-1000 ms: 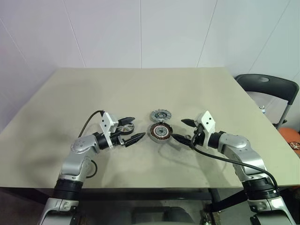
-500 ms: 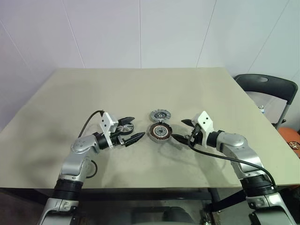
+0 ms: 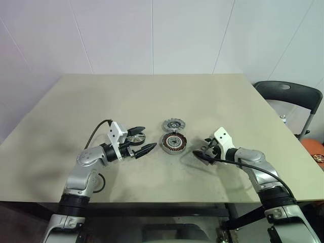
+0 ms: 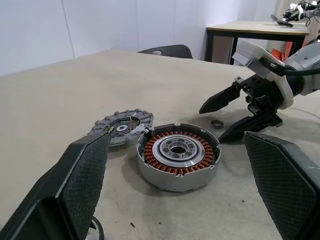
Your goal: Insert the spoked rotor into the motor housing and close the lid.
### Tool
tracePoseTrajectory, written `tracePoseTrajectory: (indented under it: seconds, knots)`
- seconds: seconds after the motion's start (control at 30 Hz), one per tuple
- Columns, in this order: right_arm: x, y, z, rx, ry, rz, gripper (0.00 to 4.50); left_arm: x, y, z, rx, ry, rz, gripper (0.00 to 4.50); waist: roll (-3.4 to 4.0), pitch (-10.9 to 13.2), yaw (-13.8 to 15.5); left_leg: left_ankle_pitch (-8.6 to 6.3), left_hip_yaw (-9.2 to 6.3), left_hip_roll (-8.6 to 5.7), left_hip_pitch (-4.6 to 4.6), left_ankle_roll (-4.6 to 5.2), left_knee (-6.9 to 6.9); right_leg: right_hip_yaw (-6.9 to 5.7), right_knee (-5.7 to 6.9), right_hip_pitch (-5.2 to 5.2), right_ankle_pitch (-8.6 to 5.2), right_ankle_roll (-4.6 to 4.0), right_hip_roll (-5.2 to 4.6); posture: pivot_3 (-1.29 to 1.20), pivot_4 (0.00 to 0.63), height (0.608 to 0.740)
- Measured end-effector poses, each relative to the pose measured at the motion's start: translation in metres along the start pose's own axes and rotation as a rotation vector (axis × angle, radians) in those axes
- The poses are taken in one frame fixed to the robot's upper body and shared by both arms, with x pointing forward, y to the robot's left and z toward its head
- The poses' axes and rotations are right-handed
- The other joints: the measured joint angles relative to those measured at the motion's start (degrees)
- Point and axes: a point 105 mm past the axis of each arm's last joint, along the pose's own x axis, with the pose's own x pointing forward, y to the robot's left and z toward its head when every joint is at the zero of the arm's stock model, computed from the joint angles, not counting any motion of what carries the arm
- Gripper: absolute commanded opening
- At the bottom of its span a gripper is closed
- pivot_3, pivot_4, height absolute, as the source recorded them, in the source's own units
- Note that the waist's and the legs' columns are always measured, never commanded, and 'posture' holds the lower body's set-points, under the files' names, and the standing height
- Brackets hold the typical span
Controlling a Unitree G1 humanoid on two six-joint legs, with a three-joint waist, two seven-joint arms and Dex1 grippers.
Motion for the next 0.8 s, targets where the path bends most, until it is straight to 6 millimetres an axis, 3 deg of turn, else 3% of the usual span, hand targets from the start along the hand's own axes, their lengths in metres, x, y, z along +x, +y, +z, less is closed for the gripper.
tracePoseTrajectory:
  seconds: [0.43,0.53,0.8]
  knots:
    - [-0.0090,0.0033,-0.0074,0.087,-0.010,0.060,4.48,-0.0001,0.0002,-0.0002,-0.001,0.000,0.003,4.50,-0.05,0.0,0.1,-0.01,-0.06,0.00,-0.07,0.02,-0.04,-0.03,-0.04,-0.05,0.00,0.02,0.01,0.00,0.000,0.740]
    - [-0.0092,0.0023,-0.0081,0.090,-0.009,0.055,3.93,0.0000,0.0002,-0.0002,-0.001,0.000,0.002,4.50,-0.07,0.0,0.1,-0.01,-0.06,0.00,-0.07,0.02,-0.04,-0.03,-0.03,-0.04,0.00,0.02,0.01,0.00,0.000,0.740]
    - [-0.0076,0.0008,-0.0091,0.105,-0.012,0.031,1.29,0.0000,0.0001,-0.0003,-0.001,0.001,0.003,4.50,-0.13,-0.1,-0.1,-0.01,-0.06,0.01,-0.05,0.02,-0.04,-0.02,-0.02,-0.04,0.00,0.01,0.02,0.00,0.000,0.740]
